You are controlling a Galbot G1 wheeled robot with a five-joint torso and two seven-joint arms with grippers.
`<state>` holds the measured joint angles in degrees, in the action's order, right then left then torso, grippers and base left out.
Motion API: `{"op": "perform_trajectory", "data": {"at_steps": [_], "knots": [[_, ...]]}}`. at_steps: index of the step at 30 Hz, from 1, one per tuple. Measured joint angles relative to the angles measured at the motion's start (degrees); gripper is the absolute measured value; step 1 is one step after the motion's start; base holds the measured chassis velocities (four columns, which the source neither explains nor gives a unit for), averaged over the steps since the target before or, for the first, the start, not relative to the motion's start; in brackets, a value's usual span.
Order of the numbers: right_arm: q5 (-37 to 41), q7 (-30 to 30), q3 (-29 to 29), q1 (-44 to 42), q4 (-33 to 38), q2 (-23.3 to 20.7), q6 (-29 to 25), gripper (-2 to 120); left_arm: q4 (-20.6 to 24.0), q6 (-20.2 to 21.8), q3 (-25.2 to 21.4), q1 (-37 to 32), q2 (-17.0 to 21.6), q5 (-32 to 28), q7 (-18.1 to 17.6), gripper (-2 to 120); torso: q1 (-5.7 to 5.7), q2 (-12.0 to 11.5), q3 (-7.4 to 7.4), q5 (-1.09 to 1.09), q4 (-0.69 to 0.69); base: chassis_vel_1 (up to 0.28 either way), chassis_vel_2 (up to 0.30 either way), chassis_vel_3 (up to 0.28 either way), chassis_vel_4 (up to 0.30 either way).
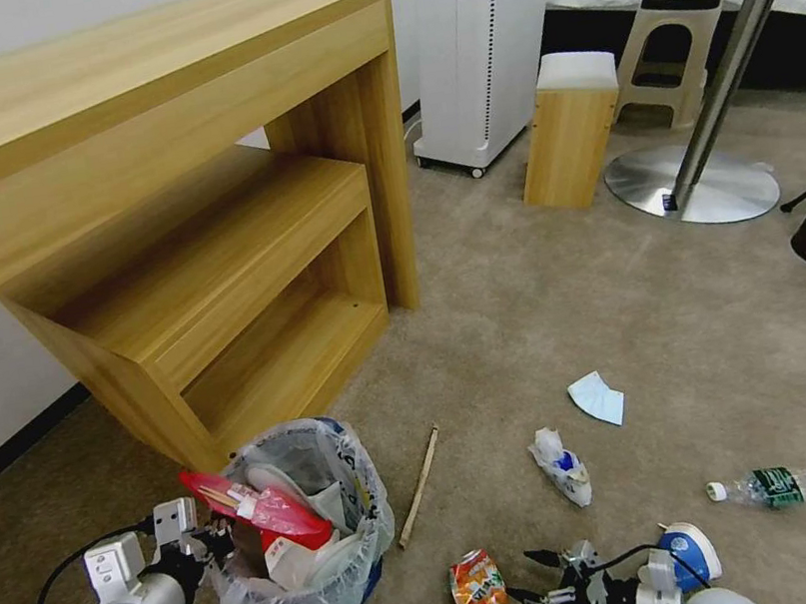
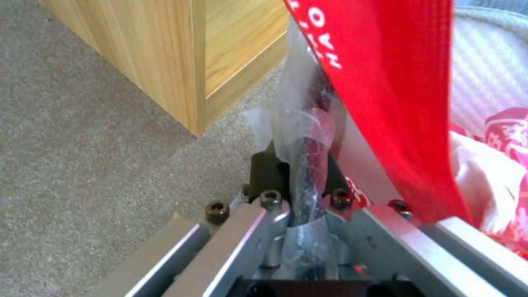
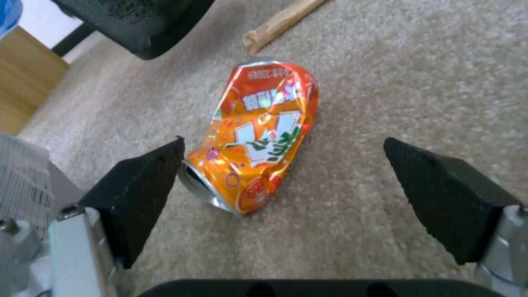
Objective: Pick up the trash bin and place the garbage on the floor into it.
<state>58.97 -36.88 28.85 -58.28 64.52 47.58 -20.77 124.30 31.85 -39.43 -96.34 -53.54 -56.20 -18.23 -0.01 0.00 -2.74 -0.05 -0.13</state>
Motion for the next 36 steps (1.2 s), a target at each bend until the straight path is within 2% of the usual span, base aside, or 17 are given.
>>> {"op": "perform_trajectory", "data": {"at_steps": [11,19,22,36], "knots": [[1.0,0.0,2.3,1.3,-1.8,1.7,0.0,89,0.2,-0.3,-0.1,-0.3,-0.3,0.0,0.0,0,0.00,0.0,0.00,-0.01,0.00,0.000,0.000,0.000,0.000],[1.2,-0.6,3.6,2.4,-4.5,4.5,-0.1,87,1.5,-0.4,-0.7,-1.5,-0.3,-0.3,-0.2,0,0.00,0.0,0.00,0.01,0.00,0.000,0.000,0.000,0.000],[1.2,-0.9,3.9,2.6,-5.1,5.1,-0.2,81,1.9,-0.4,-1.2,-2.1,-0.1,-0.4,-0.2,0,0.00,0.0,0.00,0.00,0.00,0.000,0.000,0.000,0.000],[1.1,-1.0,4.5,2.8,-6.6,7.0,-0.4,80,2.4,-0.7,-1.6,-2.8,-0.1,-0.7,-0.3,0,0.00,0.0,0.00,0.00,0.00,0.000,0.000,0.000,0.000]]}}
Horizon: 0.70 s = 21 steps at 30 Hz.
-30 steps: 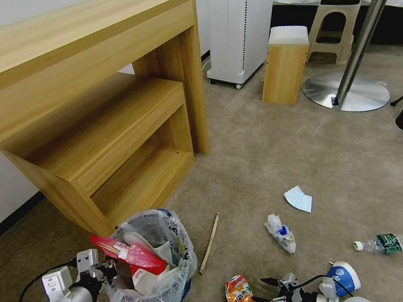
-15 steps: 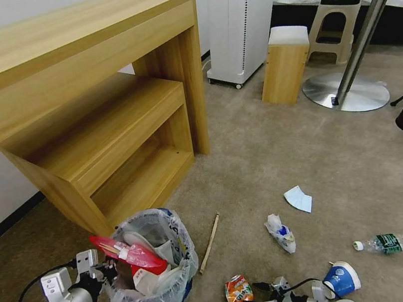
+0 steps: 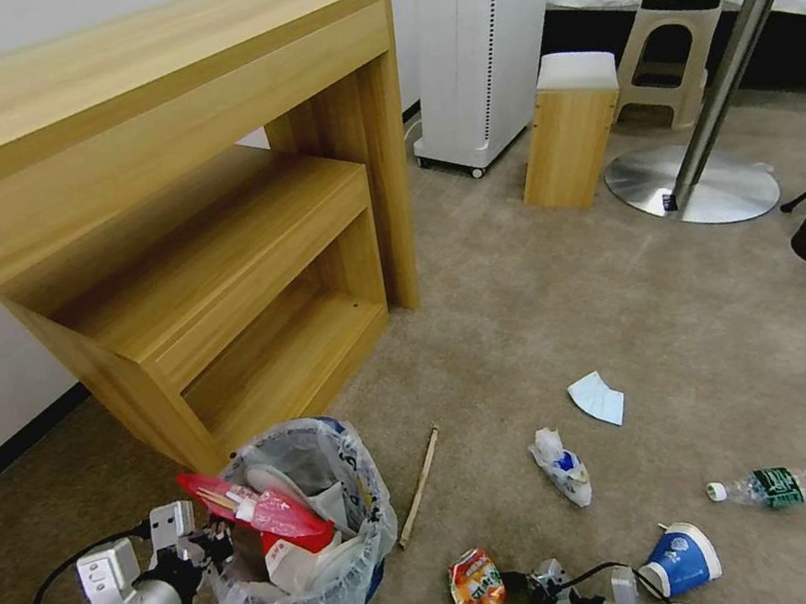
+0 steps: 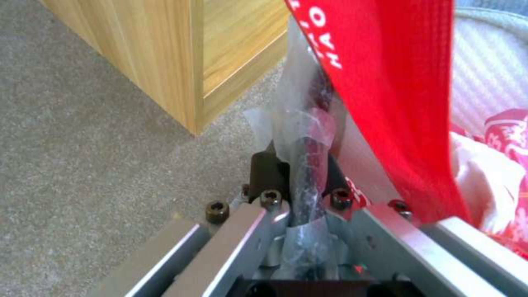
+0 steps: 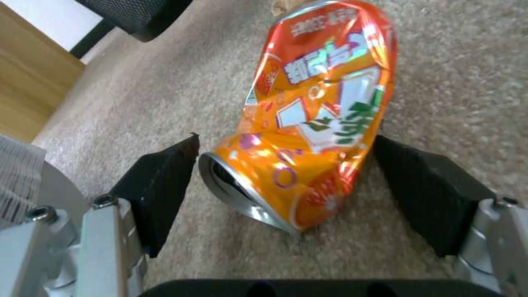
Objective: Pick up the trash bin and place the garbage on the floor into it.
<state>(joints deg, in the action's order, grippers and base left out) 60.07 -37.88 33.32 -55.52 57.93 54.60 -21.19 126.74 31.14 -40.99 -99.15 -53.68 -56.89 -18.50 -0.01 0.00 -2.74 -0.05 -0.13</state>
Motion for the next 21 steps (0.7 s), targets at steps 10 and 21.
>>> {"op": "perform_trajectory", "data": {"at_steps": [10,21], "knots": [[-0.1,0.5,0.2,0.4,0.3,0.2,-0.4,61,-0.3,-0.6,-0.3,-0.4,-0.2,0.0,0.1,0,0.00,0.0,0.00,0.00,0.00,0.000,0.000,0.000,0.000],[-0.8,0.6,-0.1,0.4,0.6,-0.3,-1.2,39,-0.8,-0.9,0.0,-0.4,-0.5,0.3,0.3,0,0.00,0.0,0.00,0.00,0.00,0.000,0.000,0.000,0.000]]}}
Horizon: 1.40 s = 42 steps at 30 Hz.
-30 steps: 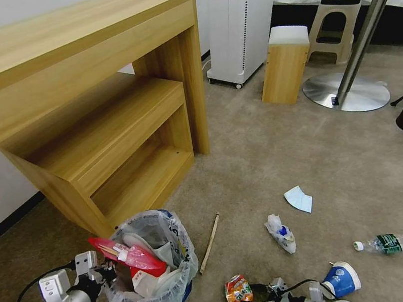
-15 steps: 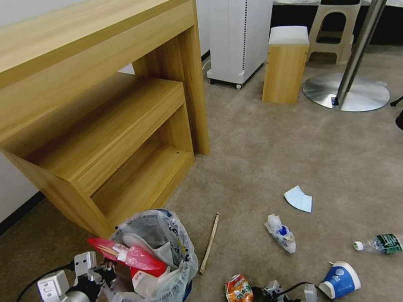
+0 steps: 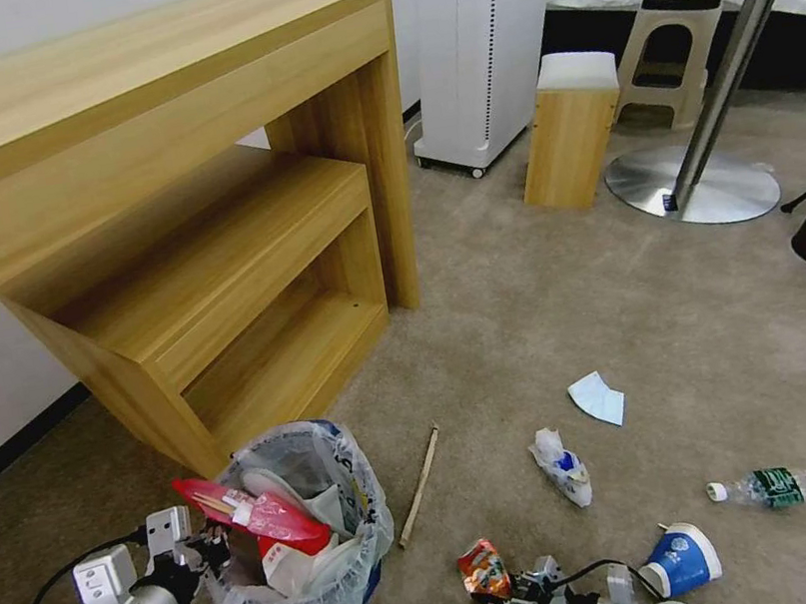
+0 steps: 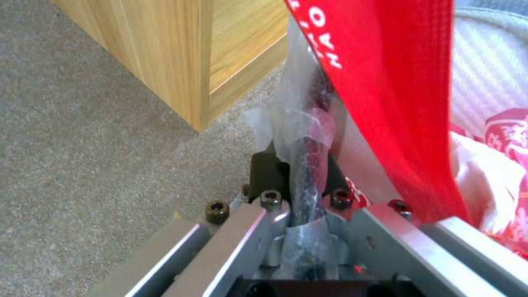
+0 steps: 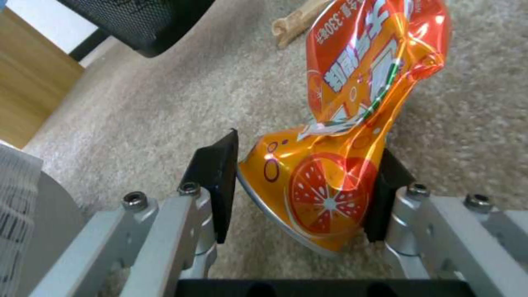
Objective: Pick up the trash bin and place the garbage on the floor into it.
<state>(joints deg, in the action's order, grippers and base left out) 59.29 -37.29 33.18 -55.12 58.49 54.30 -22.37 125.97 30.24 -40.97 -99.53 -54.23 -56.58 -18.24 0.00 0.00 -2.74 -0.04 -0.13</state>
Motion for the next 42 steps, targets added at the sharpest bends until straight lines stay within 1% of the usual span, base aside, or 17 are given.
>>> {"op": "perform_trajectory", "data": {"at_steps": [6,12,14,16,18,19,22,23,26,30,33,34,36,37,40,41,42], "knots": [[-0.3,0.3,-0.1,0.0,0.3,-0.3,-0.6,39,-0.4,-0.1,0.1,0.2,0.0,0.1,0.0,0,0.00,0.0,0.00,0.00,0.00,0.000,0.000,0.000,0.000],[-0.7,0.7,-1.7,0.2,3.6,-1.7,-1.6,39,-1.4,-0.1,0.2,0.8,0.3,0.1,0.0,0,0.00,0.0,-0.01,0.00,-0.01,0.000,0.000,0.000,0.000],[-0.7,1.1,-3.3,0.4,7.7,-3.1,-1.8,39,-1.9,-0.1,0.2,1.1,0.6,0.1,0.1,0,0.00,0.0,-0.01,0.00,0.00,0.000,0.000,0.000,0.000],[-0.7,1.1,-3.5,0.4,8.0,-3.3,-1.8,39,-1.9,-0.1,0.2,1.1,0.6,0.1,0.1,0,0.00,0.0,-0.01,0.00,0.00,0.000,0.000,0.000,0.000],[-0.4,2.1,-5.5,0.4,13.3,-5.3,-1.6,39,-2.4,-0.1,0.4,1.5,0.7,0.1,0.1,0,-0.01,0.0,-0.01,0.00,0.00,0.000,0.000,0.000,0.000],[-0.4,2.1,-5.5,0.4,13.3,-5.3,-1.6,39,-2.4,-0.1,0.4,1.5,0.7,0.1,0.1,0,-0.01,0.0,-0.01,0.00,0.00,0.000,0.000,0.000,0.000],[-0.6,2.4,-7.6,0.4,17.2,-7.5,-1.6,39,-2.9,-0.1,0.8,1.9,0.8,0.1,0.1,0,0.00,0.0,-0.01,0.00,0.00,0.000,0.000,0.000,0.000],[-0.6,2.4,-7.6,0.4,17.2,-7.5,-1.6,39,-2.9,-0.1,0.8,1.9,0.8,0.1,0.1,0,0.00,0.0,-0.01,0.00,0.00,0.000,0.000,0.000,0.000],[-0.4,2.7,-9.8,0.0,21.6,-10.3,-1.4,39,-3.5,0.0,1.1,2.3,0.8,0.1,0.1,0,0.00,0.0,0.00,0.00,0.00,0.000,0.000,0.000,0.000],[-0.3,2.9,-10.8,-0.2,23.6,-11.6,-1.3,39,-3.7,0.0,1.2,2.3,0.8,0.0,0.1,0,0.00,0.0,0.00,0.00,0.00,0.000,0.000,0.000,0.000],[0.2,4.0,-13.0,-0.3,28.5,-14.3,-1.1,39,-3.9,0.0,1.3,2.3,0.8,0.0,0.1,0,0.00,0.0,0.00,0.00,0.00,0.000,0.000,0.000,0.000],[0.2,4.0,-13.0,-0.3,28.5,-14.3,-1.1,39,-3.9,0.0,1.3,2.3,0.8,0.0,0.1,0,0.00,0.0,0.00,0.00,0.00,0.000,0.000,0.000,0.000],[0.7,5.0,-13.7,0.3,31.7,-15.7,-0.6,39,-3.9,0.0,1.3,2.3,0.8,0.0,0.1,0,-0.01,0.0,0.00,0.01,-0.01,0.000,0.000,0.000,0.000],[0.7,5.0,-13.7,0.3,31.7,-15.7,-0.6,39,-3.9,0.0,1.3,2.3,0.8,0.0,0.1,0,-0.01,0.0,0.00,0.01,-0.01,0.000,0.000,0.000,0.000],[2.2,7.0,-13.5,3.0,37.2,-17.7,0.5,39,-3.7,0.1,1.3,2.1,0.6,0.0,0.1,0,0.00,0.0,0.00,0.00,0.00,0.000,0.000,0.000,0.000],[2.2,7.0,-13.5,3.0,37.2,-17.7,0.5,39,-3.7,0.1,1.3,2.1,0.6,0.0,0.1,0,0.00,0.0,0.00,0.00,0.00,0.000,0.000,0.000,0.000],[2.9,7.6,-12.7,5.0,39.3,-18.3,0.9,39,-3.5,0.2,1.4,2.1,0.6,0.1,0.0,0,0.00,0.0,0.00,0.00,-0.01,0.000,0.000,0.000,0.000]]}}
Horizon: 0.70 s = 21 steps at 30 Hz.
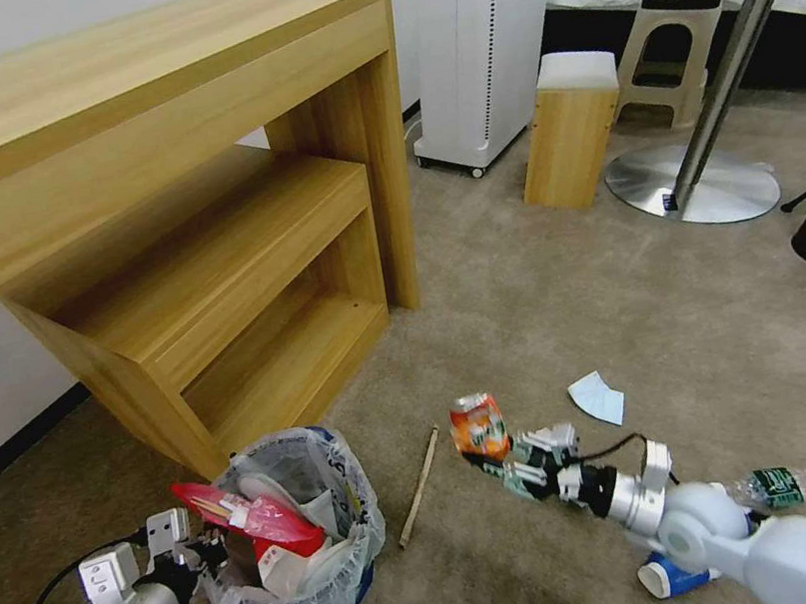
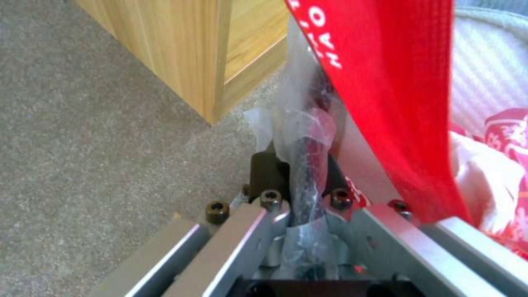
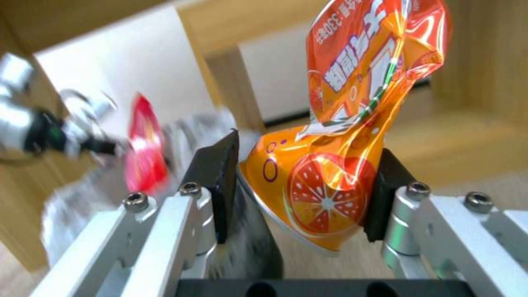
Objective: Pick up the trash bin and place the garbage on the floor into it.
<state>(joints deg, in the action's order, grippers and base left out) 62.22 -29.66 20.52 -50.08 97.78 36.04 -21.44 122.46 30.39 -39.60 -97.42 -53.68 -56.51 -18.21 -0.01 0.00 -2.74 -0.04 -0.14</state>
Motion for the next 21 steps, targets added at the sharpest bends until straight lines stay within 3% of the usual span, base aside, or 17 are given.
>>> {"op": "perform_trajectory", "data": {"at_steps": [9,19,21], "knots": [[4.4,3.0,10.2,15.2,5.4,1.9,1.5,39,1.4,0.3,0.1,-0.1,-0.1,0.0,-0.3,0,0.00,0.0,0.00,0.01,0.03,0.000,0.000,0.000,0.000],[6.5,5.4,18.7,22.2,6.9,4.5,3.0,39,2.2,0.4,-0.4,-0.5,0.0,-0.1,-0.5,0,0.00,0.0,0.00,-0.01,0.02,0.000,0.000,0.000,0.000],[7.8,7.0,22.7,24.9,8.5,4.4,4.3,39,2.2,0.4,-0.4,-0.4,-0.1,-0.1,-0.5,0,0.00,0.0,0.00,-0.01,0.02,0.000,0.000,0.000,0.000]]}}
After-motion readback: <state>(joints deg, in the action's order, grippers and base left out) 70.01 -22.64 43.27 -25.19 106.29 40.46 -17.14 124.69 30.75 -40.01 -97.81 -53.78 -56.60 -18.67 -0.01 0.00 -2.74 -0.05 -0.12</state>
